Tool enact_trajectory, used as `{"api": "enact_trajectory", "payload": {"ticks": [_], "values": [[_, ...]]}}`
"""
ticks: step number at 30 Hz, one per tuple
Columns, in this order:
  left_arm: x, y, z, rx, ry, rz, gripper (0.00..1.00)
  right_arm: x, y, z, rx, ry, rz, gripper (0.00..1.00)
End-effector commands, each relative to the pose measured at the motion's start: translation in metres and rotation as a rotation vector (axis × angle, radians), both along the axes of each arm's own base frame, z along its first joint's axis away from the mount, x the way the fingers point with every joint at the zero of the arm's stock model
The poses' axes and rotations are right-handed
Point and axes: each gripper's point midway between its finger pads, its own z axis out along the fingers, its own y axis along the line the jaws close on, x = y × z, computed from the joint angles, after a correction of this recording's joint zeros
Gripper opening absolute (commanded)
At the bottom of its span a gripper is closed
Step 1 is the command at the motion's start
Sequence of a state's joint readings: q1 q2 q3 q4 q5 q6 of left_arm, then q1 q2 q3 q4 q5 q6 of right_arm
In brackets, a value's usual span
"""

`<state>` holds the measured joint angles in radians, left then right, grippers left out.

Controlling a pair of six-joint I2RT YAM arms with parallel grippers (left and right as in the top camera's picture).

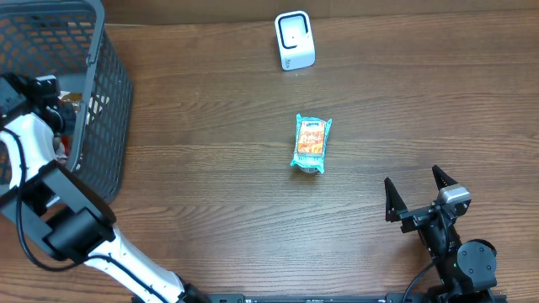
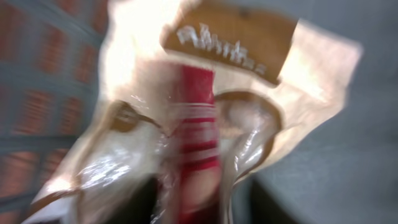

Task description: Scan the item barcode

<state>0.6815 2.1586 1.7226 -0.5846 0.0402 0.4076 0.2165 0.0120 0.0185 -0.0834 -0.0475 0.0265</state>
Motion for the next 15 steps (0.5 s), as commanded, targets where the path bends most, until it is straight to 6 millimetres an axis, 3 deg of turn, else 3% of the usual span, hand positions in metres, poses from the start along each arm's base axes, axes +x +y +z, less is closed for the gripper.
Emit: {"api": "enact_trajectory", "payload": {"ticks": [1, 7, 15], "values": [[0.000, 0.004, -0.006, 0.007, -0.001, -0.009, 1.00, 0.000, -0.001, -0.002, 0.004, 0.000, -0.005, 1.00], [0.002, 0.007, -0.006, 0.023, -0.007, -0.015, 1.00, 0.000, -0.001, -0.002, 0.004, 0.000, -0.005, 1.00], [-0.017, 0.016, -0.034, 0.076, 0.040, 0.024, 1.00, 0.000, -0.001, -0.002, 0.004, 0.000, -0.005, 1.00]]}}
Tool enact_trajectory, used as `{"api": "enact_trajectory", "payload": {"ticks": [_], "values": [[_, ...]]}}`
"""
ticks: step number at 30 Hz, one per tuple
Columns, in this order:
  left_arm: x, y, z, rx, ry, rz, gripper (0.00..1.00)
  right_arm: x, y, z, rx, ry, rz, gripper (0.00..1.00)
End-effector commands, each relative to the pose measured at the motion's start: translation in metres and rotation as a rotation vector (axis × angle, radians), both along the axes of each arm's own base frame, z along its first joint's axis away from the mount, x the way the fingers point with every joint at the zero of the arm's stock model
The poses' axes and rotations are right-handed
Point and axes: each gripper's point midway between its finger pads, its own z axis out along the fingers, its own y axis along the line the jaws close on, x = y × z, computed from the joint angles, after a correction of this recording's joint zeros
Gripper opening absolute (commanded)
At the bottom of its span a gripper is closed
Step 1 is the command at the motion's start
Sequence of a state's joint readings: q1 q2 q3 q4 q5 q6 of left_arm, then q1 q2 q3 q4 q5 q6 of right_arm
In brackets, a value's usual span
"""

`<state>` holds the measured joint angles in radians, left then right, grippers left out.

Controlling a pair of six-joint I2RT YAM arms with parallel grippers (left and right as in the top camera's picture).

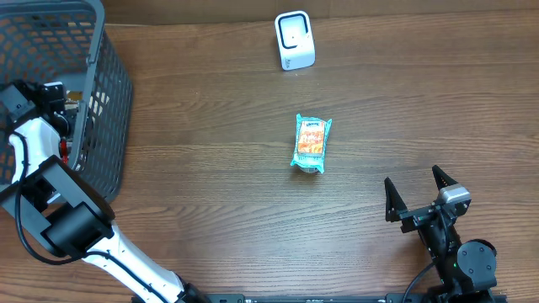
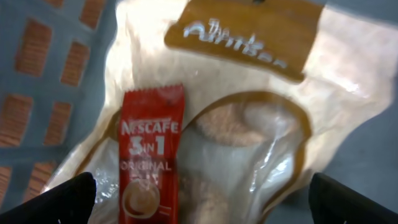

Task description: Scan the item barcode

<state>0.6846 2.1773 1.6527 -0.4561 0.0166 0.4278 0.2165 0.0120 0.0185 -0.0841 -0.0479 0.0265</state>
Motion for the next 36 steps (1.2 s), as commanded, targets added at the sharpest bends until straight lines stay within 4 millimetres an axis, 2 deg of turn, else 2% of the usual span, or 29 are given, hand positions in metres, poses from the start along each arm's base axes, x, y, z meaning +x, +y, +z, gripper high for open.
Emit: {"api": "enact_trajectory", "payload": {"ticks": [1, 9, 11, 12, 13, 15, 16, 19, 20, 22, 30, 36], "values": [[-0.021, 0.008, -0.019, 0.029, 0.050, 0.030, 1.00, 0.000, -0.001, -0.002, 0.004, -0.001, -0.005, 1.00], [-0.040, -0.002, -0.057, 0.016, 0.069, 0.032, 1.00, 0.000, -0.001, -0.002, 0.004, -0.001, -0.005, 1.00], [-0.045, -0.008, -0.065, -0.005, 0.081, 0.026, 0.86, 0.000, -0.001, -0.002, 0.004, -0.001, -0.005, 1.00], [-0.046, -0.011, -0.068, -0.016, 0.085, 0.022, 0.72, 0.000, -0.001, -0.002, 0.004, -0.001, -0.005, 1.00], [-0.048, -0.015, -0.071, -0.030, 0.090, 0.017, 0.54, 0.000, -0.001, -0.002, 0.004, -0.001, -0.005, 1.00], [-0.052, -0.020, -0.075, -0.053, 0.109, 0.013, 0.31, 0.000, -0.001, -0.002, 0.004, -0.001, -0.005, 1.00], [-0.054, -0.022, -0.076, -0.060, 0.118, 0.013, 0.26, 0.000, -0.001, -0.002, 0.004, -0.001, -0.005, 1.00], [-0.056, -0.024, -0.076, -0.077, 0.124, 0.030, 0.21, 0.000, -0.001, -0.002, 0.004, -0.001, -0.005, 1.00], [-0.055, -0.024, -0.074, -0.089, 0.110, 0.054, 0.17, 0.000, -0.001, -0.002, 0.004, -0.001, -0.005, 1.00], [-0.050, -0.023, -0.063, -0.111, 0.074, 0.094, 0.04, 0.000, -0.001, -0.002, 0.004, -0.001, -0.005, 1.00], [-0.019, -0.009, 0.018, -0.116, -0.101, 0.155, 0.04, 0.000, -0.001, -0.002, 0.004, -0.001, -0.005, 1.00], [-0.014, -0.004, 0.062, -0.068, -0.172, 0.157, 0.04, 0.000, -0.001, -0.002, 0.004, -0.001, -0.005, 1.00]]}}
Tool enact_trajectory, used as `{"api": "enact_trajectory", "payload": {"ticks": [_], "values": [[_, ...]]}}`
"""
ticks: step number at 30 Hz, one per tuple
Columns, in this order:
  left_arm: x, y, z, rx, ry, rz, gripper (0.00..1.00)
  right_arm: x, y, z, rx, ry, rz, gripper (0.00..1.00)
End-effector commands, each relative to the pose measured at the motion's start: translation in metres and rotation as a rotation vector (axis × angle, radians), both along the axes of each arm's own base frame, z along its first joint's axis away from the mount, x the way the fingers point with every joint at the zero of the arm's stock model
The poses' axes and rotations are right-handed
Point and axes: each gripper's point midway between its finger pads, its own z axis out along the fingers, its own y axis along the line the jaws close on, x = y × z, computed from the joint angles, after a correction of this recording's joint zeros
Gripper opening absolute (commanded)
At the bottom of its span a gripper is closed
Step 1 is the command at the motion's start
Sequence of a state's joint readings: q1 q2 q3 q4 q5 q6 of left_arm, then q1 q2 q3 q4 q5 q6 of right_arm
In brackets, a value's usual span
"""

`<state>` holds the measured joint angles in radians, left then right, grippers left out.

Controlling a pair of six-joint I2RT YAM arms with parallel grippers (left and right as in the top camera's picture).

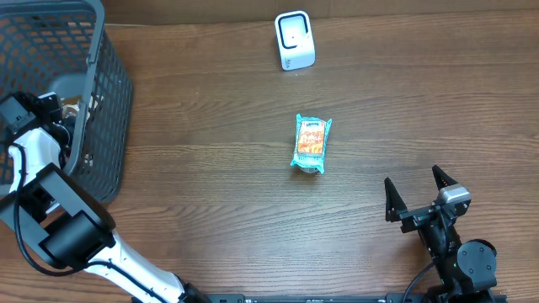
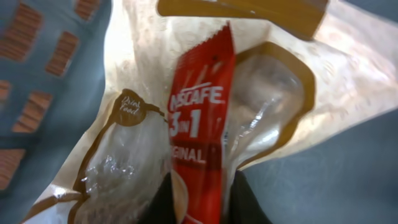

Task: Scan the item barcode
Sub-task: 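Close the left gripper on the red Nescafe sachet and lift, then carry the sachet with a brown pouch toward the table centre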

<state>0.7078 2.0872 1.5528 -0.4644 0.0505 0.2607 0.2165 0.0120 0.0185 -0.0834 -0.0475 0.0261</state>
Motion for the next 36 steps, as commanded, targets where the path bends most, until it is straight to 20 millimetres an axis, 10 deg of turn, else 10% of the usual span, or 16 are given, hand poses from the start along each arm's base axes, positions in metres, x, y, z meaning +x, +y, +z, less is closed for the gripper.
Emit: {"api": "enact_trajectory", "payload": {"ticks": [1, 11, 21, 29, 36], "values": [[0.009, 0.007, 0.060, 0.052, -0.118, 0.021, 0.04, 0.000, -0.001, -0.002, 0.004, 0.000, -0.005, 1.00], [0.010, 0.007, 0.118, 0.119, -0.228, 0.042, 0.04, 0.000, -0.001, -0.002, 0.004, 0.000, -0.005, 1.00], [0.001, -0.023, 0.267, 0.265, -0.497, 0.048, 0.04, 0.000, -0.001, -0.002, 0.004, 0.000, -0.005, 1.00], [-0.032, -0.108, 0.373, 0.262, -0.724, 0.012, 0.04, 0.000, -0.001, -0.002, 0.004, 0.000, -0.005, 1.00], [-0.057, -0.195, 0.372, 0.130, -0.677, -0.047, 0.04, 0.000, -0.001, -0.002, 0.004, 0.000, -0.005, 1.00]]}}
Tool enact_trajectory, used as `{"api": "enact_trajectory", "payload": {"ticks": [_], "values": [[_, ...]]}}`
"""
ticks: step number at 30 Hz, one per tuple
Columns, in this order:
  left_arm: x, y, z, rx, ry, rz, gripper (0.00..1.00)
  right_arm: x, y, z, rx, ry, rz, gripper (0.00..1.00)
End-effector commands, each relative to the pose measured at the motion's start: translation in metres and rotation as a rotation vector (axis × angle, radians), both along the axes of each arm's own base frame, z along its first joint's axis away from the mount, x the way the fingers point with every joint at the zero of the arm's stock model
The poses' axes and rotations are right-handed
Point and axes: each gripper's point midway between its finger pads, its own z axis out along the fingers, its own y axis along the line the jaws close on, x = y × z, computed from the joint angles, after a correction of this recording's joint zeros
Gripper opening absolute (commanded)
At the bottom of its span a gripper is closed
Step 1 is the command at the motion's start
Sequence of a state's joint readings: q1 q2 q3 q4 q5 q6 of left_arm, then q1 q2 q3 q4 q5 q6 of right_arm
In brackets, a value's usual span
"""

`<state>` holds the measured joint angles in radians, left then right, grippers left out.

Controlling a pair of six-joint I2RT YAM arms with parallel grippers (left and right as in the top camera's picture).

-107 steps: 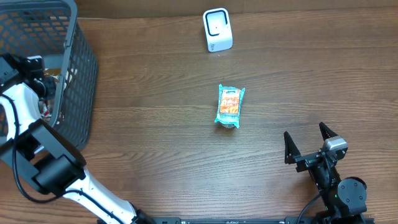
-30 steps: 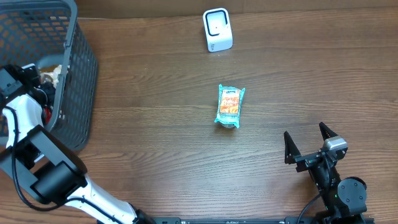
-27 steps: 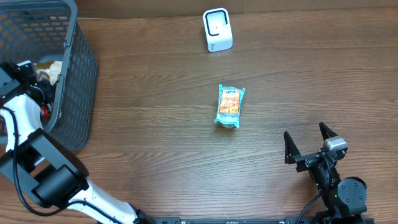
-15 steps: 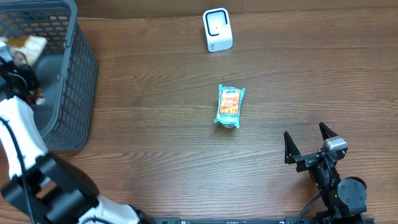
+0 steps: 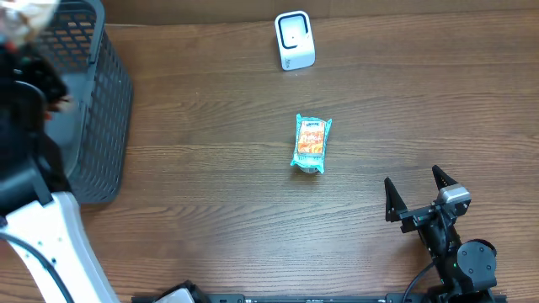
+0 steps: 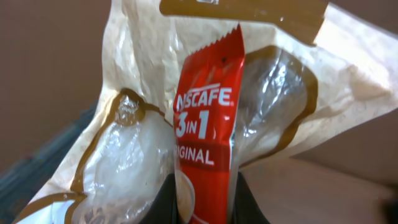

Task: Scan the item barcode
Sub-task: 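Carry the sachet with a brown pouch toward the table centre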

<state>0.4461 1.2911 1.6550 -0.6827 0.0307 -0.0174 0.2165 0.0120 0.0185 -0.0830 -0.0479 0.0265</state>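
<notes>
A red Nescafe 3in1 sachet [image 6: 205, 137] stands upright in my left gripper [image 6: 205, 202], which is shut on its lower end. Right behind the sachet hangs a beige and clear bag [image 6: 124, 143], up in the air with it; whether the fingers also pinch the bag I cannot tell. In the overhead view the left arm is raised close to the camera at the far left, with the pale bag [image 5: 27, 12] at the top corner. The white barcode scanner [image 5: 294, 39] stands at the table's back. My right gripper [image 5: 412, 174] rests open at the front right, holding nothing.
A dark mesh basket [image 5: 93, 101] stands at the left edge of the wooden table, below the raised left arm. A teal snack packet [image 5: 312, 143] lies flat mid-table, in front of the scanner.
My left gripper, down in the basket before, is now high above it with the sachet and the bag behind it. Table and wall show behind them instead of basket mesh. The right arm is unmoved.
The left gripper was low in the basket against the sachet lying on the bag. Then it stood open above them. Then it was shut on the sachet, still inside the basket. Now the sachet and bag are up out of the basket.
</notes>
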Motion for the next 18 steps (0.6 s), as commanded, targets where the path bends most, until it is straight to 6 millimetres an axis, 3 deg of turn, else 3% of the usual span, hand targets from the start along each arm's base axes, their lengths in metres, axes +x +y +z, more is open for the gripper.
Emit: {"api": "enact_trajectory", "payload": {"ticks": [1, 9, 18], "values": [[-0.006, -0.035, -0.007, -0.076, 0.030, -0.032, 0.04, 0.000, -0.001, -0.003, 0.004, 0.000, -0.005, 1.00], [-0.008, -0.135, -0.115, -0.253, 0.394, -0.225, 0.04, 0.000, -0.001, -0.003, 0.004, 0.000, -0.005, 1.00], [-0.010, -0.203, -0.257, -0.314, 0.633, -0.247, 0.04, 0.000, -0.001, -0.003, 0.004, 0.000, -0.005, 1.00]]}}
